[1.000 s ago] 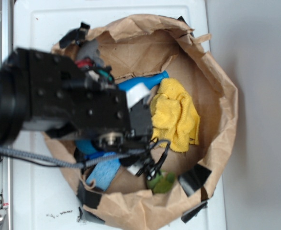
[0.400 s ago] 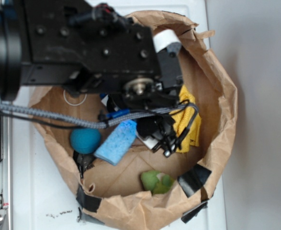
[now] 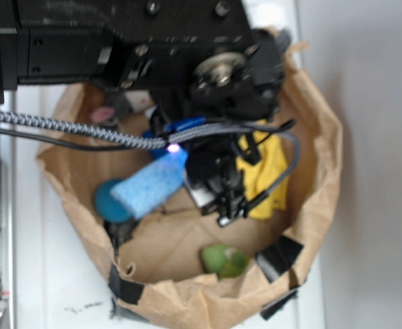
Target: Grab the blue sponge.
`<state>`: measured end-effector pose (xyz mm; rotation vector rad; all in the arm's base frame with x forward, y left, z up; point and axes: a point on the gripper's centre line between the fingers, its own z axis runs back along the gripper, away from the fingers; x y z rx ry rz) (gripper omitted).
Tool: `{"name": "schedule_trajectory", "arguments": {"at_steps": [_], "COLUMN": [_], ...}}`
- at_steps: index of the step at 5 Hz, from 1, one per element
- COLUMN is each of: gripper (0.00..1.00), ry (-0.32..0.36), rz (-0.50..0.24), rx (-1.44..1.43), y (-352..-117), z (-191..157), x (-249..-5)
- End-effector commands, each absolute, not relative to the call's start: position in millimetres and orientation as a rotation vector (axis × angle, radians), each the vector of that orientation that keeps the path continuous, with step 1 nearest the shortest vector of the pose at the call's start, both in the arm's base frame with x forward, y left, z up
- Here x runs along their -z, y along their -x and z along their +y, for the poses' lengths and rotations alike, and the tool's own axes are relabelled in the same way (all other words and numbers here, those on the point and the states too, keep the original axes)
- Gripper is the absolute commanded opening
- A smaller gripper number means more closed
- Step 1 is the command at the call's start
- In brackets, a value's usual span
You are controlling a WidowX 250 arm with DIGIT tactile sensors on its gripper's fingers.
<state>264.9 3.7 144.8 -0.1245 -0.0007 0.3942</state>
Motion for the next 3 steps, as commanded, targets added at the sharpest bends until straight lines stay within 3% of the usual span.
{"name": "schedule_trajectory", "arguments": {"at_steps": [1,2,3], "gripper": [0.0,0.0,0.0], "ry": [0.033,0.072,0.075], "rz": [-0.127,-0.189,-0.188], "rx": [-0.42,-0.442,-0.468], "y": [-280.3,-273.3,-268.4], "z": [27.2,28.2,27.0], "x": [-174.6,-178.3,-180.0]}}
